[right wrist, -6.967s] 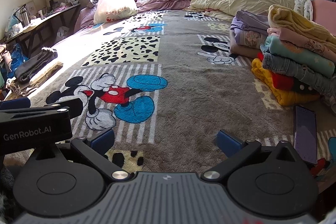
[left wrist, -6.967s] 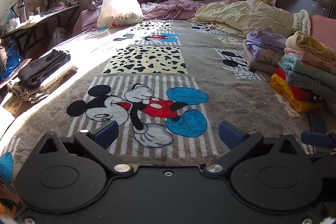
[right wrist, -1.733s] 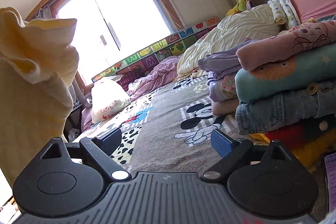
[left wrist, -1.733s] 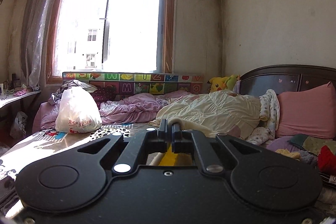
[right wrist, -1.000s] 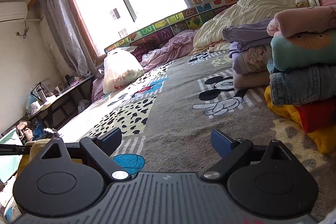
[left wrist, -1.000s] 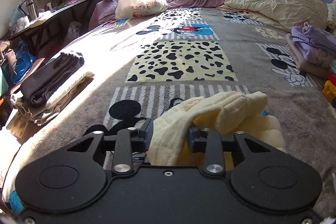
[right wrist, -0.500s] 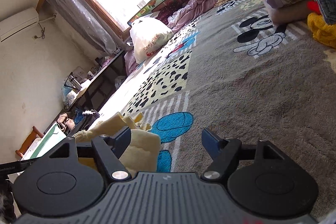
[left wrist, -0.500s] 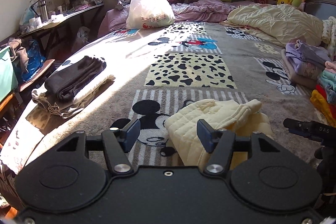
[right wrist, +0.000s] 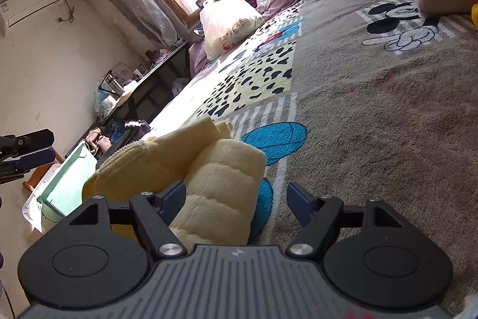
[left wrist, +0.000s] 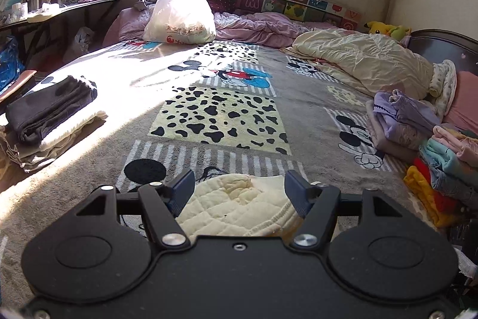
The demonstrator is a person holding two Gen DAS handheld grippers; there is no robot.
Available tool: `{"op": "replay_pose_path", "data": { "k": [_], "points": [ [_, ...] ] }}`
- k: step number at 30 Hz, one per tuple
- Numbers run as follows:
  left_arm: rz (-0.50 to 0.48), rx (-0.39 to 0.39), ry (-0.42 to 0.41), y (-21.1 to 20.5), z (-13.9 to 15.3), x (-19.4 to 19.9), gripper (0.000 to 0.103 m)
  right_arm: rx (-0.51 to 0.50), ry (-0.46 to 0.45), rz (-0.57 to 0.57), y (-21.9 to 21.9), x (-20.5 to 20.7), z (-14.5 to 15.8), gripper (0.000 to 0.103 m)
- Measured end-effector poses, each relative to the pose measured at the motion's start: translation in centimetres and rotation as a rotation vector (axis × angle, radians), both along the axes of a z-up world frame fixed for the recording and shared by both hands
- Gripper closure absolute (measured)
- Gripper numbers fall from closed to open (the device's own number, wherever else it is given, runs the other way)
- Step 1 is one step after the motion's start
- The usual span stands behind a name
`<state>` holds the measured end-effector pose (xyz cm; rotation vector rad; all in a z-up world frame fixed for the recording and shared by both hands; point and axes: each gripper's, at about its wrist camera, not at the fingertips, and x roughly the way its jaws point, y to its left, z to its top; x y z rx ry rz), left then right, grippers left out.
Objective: Fold clothes
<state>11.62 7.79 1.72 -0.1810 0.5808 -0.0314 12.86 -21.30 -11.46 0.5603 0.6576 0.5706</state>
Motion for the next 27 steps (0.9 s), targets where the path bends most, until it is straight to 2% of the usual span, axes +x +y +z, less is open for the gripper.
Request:
{"op": "replay_pose_path", "data": {
  "k": [6,10,12,16,19,22,25,27],
  "points": [
    [-0.019,-0.120,-0.016,2.6,-2.6,2.5,0.037,-0.013,-0.036,0.004,0.6,0.4,0.4,0.029],
    [0.001,-0.206,0.004,4.5,-5.2,2.4,0.037,0.008,-0.070,-0.001,0.5,0.7,0.7,0.029],
    [-0.030,-0.238,0.007,4.7,-5.5,1.9,0.037,0.004,-0.059,-0.010,0.6,1.0,0.5,0.030],
    [-0.145,-0.210,-0.045,3.0,-3.5,1.1,0.036,0.004,-0.027,-0.023,0.8,1.5,-0.2,0.030],
    [-0.227,-0.150,-0.082,1.1,-2.8,0.6,0.028,0.030,0.009,-0.027,1.2,1.8,-1.0,0.030],
    [-0.242,-0.081,-0.076,-0.3,-3.4,0.6,0.028,0.031,0.050,-0.040,2.2,1.8,-2.1,0.030],
    [-0.231,-0.081,-0.058,0.0,-4.8,1.2,0.028,0.044,0.073,-0.046,3.0,1.2,-2.6,0.030],
    [-0.218,-0.086,-0.038,0.6,-5.7,1.6,0.034,0.047,0.072,-0.047,3.7,0.5,-2.6,0.030]
  ]
}}
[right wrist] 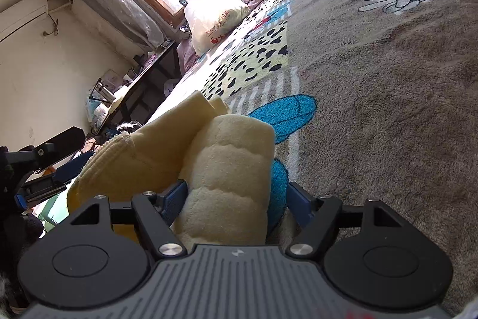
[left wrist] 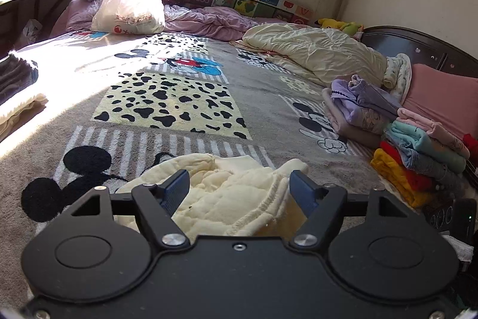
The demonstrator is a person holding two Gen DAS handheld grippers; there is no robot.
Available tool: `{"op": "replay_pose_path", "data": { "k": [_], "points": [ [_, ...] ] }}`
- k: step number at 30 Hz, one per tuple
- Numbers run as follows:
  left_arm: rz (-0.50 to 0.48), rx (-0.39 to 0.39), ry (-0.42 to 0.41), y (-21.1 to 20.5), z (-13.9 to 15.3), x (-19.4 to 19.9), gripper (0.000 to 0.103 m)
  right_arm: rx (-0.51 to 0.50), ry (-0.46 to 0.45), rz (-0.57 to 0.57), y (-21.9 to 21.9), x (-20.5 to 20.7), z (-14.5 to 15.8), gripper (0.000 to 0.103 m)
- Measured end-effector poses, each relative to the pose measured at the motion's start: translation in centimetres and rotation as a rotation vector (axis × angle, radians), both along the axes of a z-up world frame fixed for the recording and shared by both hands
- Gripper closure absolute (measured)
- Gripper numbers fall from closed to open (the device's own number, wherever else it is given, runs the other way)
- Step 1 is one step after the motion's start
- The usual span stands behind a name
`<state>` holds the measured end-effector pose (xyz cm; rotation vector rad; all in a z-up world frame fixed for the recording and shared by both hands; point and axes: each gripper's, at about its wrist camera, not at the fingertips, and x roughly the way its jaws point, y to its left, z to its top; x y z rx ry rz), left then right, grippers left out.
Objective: Fold clothes
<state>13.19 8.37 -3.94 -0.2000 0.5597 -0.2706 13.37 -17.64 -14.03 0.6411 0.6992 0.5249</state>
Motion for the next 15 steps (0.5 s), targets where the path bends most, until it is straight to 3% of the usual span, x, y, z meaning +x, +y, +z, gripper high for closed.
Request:
{"op": "replay_pose_path", "data": {
  "k": [1,3,6,15],
  "points": [
    [0.001,-0.007,-0.002,0.4,-0.2,0.0,0.037,0.002,-0.002,0.003,0.3,-0.3,0.1,0.030],
    [0.019,-0.043,-0.001,1.4,-0.5,0.0,0.057,-0.002,-0.012,0.010,1.0,-0.9,0.5,0.032],
    [0.044,-0.072,0.001,2.8,-0.7,0.2,0.072,-0.047,-0.045,0.011,2.1,-1.8,1.6,0.033],
    [0.197,-0.144,0.046,8.7,-1.8,-0.2,0.076,-0.067,-0.065,-0.027,3.2,-2.6,3.6,0.034]
  ]
}}
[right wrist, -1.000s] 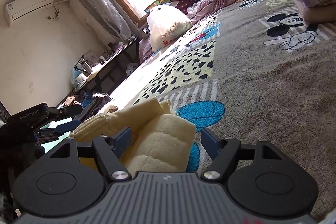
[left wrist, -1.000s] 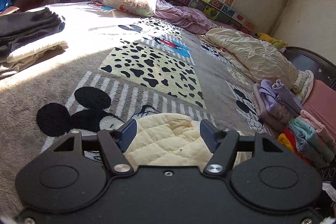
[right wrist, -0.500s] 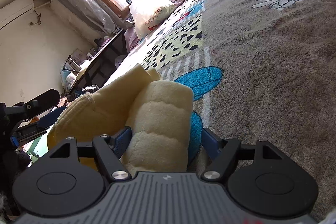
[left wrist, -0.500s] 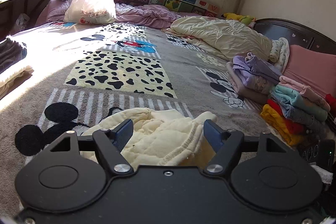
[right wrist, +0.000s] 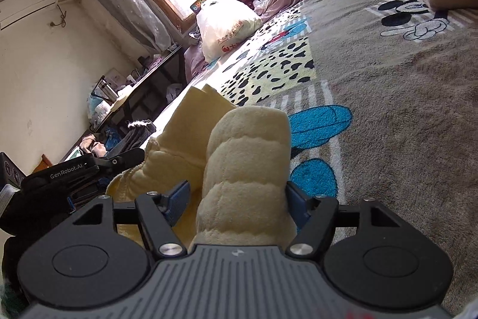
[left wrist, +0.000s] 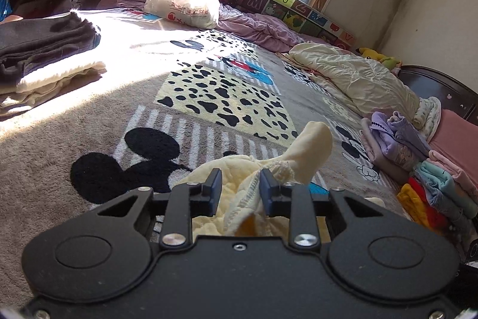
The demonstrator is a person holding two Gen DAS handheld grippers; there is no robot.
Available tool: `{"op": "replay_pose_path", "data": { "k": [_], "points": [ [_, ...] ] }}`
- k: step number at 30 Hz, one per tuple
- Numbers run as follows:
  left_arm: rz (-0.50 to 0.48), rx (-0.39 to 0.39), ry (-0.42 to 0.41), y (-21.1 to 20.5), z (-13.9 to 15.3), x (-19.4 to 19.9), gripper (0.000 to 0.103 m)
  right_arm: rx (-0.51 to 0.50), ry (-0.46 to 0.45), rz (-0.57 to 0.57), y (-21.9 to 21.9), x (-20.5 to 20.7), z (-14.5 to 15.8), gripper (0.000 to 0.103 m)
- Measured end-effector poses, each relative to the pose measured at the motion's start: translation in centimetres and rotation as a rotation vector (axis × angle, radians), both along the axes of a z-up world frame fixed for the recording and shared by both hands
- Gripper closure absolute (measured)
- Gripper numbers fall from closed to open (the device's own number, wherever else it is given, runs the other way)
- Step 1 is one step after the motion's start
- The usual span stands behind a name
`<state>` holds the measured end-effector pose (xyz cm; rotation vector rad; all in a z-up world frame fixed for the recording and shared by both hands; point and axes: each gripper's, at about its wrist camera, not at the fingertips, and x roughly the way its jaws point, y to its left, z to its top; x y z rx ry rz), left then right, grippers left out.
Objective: Fold clothes
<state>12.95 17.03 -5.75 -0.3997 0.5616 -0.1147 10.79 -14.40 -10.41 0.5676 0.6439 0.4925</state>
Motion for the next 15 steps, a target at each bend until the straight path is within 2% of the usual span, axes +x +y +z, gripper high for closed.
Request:
{"op": "replay_pose_path", "data": {
  "k": [4,6,9,10,11,12,15],
  "points": [
    [0.112,-0.024,0.070,2.8,-0.4,-0.2,0.076,-0.024,0.033,-0.020,0.2,0.3,0.0,0.034],
    [0.157,-0.065,0.080,4.1,-0.5,-0.5,0.076,-0.041,0.043,-0.025,0.3,0.3,0.0,0.033],
    [0.170,-0.095,0.037,5.3,0.7,-1.5,0.075,-0.059,0.063,-0.036,0.5,0.2,-0.1,0.033],
    [0.147,-0.083,0.019,5.1,1.2,-1.7,0.070,-0.061,0.067,-0.039,0.5,0.1,-0.2,0.033],
    [0.119,-0.073,-0.001,4.8,1.8,-1.9,0.049,-0.062,0.069,-0.040,0.5,0.1,-0.2,0.033],
    [0.079,-0.070,-0.031,4.2,2.3,-2.2,0.032,-0.063,0.072,-0.040,0.5,0.1,-0.3,0.032],
    [-0.054,-0.037,-0.082,1.4,3.5,-2.1,0.030,-0.067,0.085,-0.043,0.5,0.1,-0.7,0.031]
  ]
}}
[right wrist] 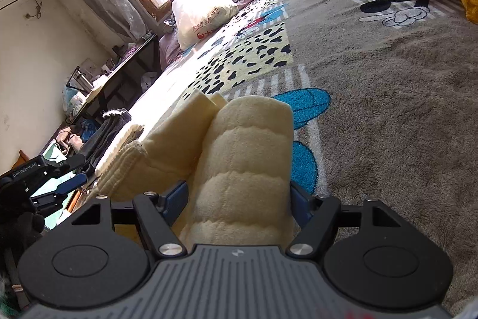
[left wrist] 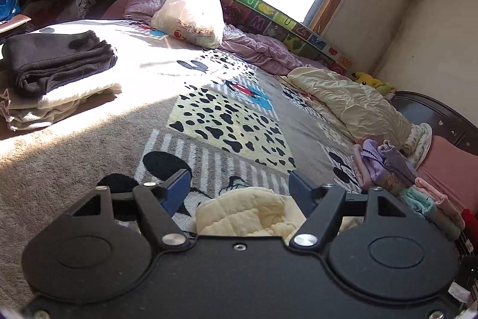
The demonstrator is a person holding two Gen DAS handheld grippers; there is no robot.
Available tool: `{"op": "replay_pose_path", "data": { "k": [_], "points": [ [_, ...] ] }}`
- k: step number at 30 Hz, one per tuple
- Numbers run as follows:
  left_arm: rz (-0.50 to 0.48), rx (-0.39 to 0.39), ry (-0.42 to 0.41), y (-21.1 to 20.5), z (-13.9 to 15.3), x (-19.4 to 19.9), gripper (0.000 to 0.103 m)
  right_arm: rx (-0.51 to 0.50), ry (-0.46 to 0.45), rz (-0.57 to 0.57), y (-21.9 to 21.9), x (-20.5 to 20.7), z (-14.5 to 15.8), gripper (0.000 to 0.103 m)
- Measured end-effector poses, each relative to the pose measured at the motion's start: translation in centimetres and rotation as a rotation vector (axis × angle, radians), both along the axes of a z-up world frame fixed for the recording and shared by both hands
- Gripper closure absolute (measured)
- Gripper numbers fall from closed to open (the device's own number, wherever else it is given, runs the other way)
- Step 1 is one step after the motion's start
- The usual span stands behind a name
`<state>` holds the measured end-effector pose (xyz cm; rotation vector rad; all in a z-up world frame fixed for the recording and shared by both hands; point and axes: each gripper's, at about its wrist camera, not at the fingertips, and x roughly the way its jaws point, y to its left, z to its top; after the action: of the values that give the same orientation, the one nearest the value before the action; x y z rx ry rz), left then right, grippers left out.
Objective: Fold clothes
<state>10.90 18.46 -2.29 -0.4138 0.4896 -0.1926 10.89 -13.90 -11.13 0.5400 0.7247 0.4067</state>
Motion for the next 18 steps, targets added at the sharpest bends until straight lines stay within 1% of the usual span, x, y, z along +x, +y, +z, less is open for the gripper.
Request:
{"op": "replay_pose_path", "data": {
  "k": [2,3,4,6,7,10,11,12,14,16,18],
  "points": [
    [-0.084,0.066,-0.004,-2.5,0.1,0.4,0.030,0.016,0.005,-0.005,-0.1,-0.1,-0.2,0.031],
    [-0.121,0.108,0.008,-4.0,-0.1,0.7,0.029,0.023,0.008,-0.007,-0.2,-0.1,-0.3,0.031],
    [-0.141,0.153,0.023,-5.2,-0.5,1.0,0.029,0.033,0.011,-0.008,-0.3,-0.1,-0.4,0.031],
    [-0.150,0.268,0.055,-7.6,-1.4,1.6,0.029,0.047,0.016,-0.010,-0.5,-0.2,-0.5,0.031],
    [-0.155,0.310,0.060,-8.3,-1.9,1.8,0.029,0.053,0.019,-0.013,-0.6,-0.2,-0.5,0.031],
    [-0.173,0.331,0.060,-9.1,-2.7,2.1,0.029,0.090,0.041,-0.032,-1.0,0.0,-1.0,0.031],
    [-0.180,0.331,0.052,-9.1,-2.9,2.2,0.036,0.103,0.048,-0.038,-1.1,0.1,-1.1,0.031],
    [-0.187,0.327,0.047,-9.0,-3.1,2.2,0.056,0.114,0.052,-0.041,-1.2,0.2,-1.2,0.031],
    [-0.187,0.279,0.053,-8.5,-3.2,2.5,0.078,0.121,0.048,-0.036,-1.3,0.3,-1.4,0.033],
    [-0.164,0.246,0.045,-8.1,-3.2,2.5,0.084,0.115,0.047,-0.036,-1.3,0.5,-1.5,0.039],
    [-0.127,0.229,0.040,-7.6,-3.0,2.6,0.097,0.114,0.046,-0.037,-1.4,0.6,-1.5,0.049]
  ]
}}
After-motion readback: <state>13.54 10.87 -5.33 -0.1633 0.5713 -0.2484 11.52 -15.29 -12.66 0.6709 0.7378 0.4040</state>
